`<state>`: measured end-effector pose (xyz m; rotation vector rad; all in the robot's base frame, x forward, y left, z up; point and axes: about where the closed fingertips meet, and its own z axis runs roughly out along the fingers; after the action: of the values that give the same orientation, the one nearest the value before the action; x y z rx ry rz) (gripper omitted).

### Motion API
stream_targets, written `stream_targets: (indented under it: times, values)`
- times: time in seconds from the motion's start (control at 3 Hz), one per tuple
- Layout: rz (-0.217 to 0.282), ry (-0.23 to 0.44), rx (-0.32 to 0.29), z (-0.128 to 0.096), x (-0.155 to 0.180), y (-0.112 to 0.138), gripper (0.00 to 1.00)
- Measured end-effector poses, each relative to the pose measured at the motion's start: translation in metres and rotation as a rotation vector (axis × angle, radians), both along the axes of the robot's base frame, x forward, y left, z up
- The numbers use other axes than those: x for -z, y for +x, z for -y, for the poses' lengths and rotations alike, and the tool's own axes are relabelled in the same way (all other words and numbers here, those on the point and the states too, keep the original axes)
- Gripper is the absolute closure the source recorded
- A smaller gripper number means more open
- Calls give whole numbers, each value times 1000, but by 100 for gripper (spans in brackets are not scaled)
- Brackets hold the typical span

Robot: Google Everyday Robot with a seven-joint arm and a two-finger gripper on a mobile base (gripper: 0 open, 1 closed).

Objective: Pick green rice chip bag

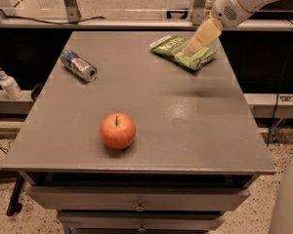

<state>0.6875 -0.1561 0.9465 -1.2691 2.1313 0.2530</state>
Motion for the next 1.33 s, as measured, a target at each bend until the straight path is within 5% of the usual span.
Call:
stream_targets:
  times: [0.67,1.0,1.33]
  values:
    - [-75,100,74,4,65,65,0]
    - [-117,95,108,10,96,79,0]
    - [-135,85,136,20,108,83,18]
